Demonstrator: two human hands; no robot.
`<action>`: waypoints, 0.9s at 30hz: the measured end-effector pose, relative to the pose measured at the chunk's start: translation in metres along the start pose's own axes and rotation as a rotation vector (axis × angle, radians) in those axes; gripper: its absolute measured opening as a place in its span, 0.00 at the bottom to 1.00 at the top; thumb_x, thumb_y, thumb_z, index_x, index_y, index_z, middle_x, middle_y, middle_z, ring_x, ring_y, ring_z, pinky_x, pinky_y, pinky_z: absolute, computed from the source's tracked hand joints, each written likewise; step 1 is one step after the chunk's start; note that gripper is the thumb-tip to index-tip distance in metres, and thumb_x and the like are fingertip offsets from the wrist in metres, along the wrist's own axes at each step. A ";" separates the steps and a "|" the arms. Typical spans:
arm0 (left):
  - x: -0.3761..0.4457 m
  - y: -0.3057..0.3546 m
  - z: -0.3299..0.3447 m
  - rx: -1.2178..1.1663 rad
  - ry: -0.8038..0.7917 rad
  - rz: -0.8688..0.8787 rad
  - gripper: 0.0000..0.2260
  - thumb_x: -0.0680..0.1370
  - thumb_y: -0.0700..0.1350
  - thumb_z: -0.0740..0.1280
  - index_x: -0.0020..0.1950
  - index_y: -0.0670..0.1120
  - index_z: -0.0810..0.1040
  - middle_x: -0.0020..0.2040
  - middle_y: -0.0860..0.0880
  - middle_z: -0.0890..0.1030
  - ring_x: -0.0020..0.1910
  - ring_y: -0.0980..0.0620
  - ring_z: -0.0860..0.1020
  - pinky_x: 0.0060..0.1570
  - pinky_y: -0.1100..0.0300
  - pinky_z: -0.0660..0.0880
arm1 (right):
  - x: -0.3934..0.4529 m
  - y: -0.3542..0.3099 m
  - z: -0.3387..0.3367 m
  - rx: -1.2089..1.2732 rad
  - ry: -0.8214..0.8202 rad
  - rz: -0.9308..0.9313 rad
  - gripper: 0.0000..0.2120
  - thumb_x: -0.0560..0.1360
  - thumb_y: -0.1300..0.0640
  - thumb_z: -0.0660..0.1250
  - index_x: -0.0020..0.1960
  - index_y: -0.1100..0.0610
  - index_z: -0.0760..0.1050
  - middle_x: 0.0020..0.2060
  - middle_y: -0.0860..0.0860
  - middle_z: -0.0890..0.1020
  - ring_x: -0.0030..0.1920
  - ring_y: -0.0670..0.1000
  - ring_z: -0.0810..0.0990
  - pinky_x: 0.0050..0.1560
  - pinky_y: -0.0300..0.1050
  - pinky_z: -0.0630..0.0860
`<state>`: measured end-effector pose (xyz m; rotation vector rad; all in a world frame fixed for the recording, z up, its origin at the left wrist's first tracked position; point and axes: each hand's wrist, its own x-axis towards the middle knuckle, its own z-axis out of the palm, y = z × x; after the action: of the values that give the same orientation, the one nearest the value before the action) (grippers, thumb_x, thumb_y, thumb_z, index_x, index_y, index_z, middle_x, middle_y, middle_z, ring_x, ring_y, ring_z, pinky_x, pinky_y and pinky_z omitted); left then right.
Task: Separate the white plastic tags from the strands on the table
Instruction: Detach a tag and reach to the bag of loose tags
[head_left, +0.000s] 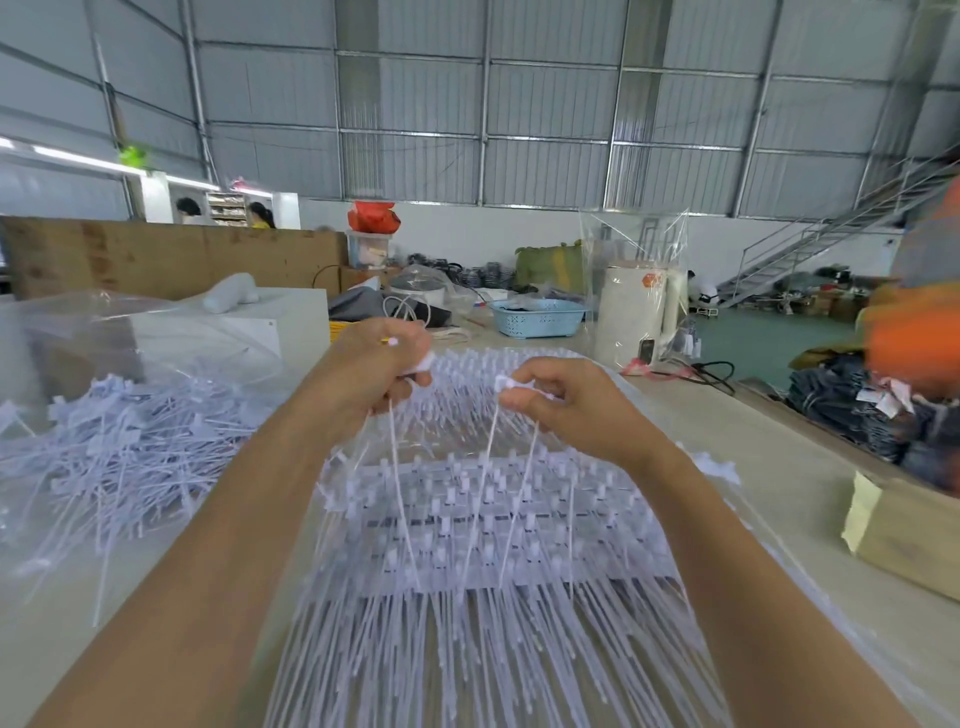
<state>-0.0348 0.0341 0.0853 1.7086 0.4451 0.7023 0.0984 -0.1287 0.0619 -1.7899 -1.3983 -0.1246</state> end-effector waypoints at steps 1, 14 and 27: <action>0.002 -0.008 0.003 0.124 0.071 0.005 0.05 0.79 0.44 0.65 0.44 0.46 0.77 0.28 0.49 0.78 0.18 0.59 0.66 0.19 0.69 0.60 | 0.000 -0.006 0.001 0.046 -0.034 -0.013 0.06 0.74 0.54 0.69 0.44 0.57 0.79 0.33 0.45 0.77 0.32 0.42 0.74 0.40 0.44 0.73; -0.004 -0.018 0.043 -0.037 -0.271 -0.091 0.38 0.59 0.64 0.72 0.55 0.35 0.78 0.34 0.48 0.78 0.30 0.55 0.73 0.31 0.64 0.67 | 0.000 -0.011 -0.004 0.056 -0.104 0.007 0.07 0.72 0.63 0.70 0.48 0.58 0.73 0.41 0.55 0.78 0.39 0.52 0.76 0.41 0.47 0.75; -0.012 -0.014 0.060 -0.225 -0.167 0.007 0.07 0.80 0.41 0.63 0.42 0.44 0.74 0.27 0.49 0.77 0.22 0.56 0.68 0.22 0.66 0.64 | -0.002 -0.009 -0.021 -0.195 -0.131 0.007 0.12 0.76 0.55 0.67 0.37 0.61 0.75 0.32 0.51 0.74 0.29 0.45 0.71 0.35 0.43 0.66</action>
<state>-0.0031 -0.0136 0.0609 1.5421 0.2341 0.5858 0.0990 -0.1440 0.0791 -1.9931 -1.5150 -0.1466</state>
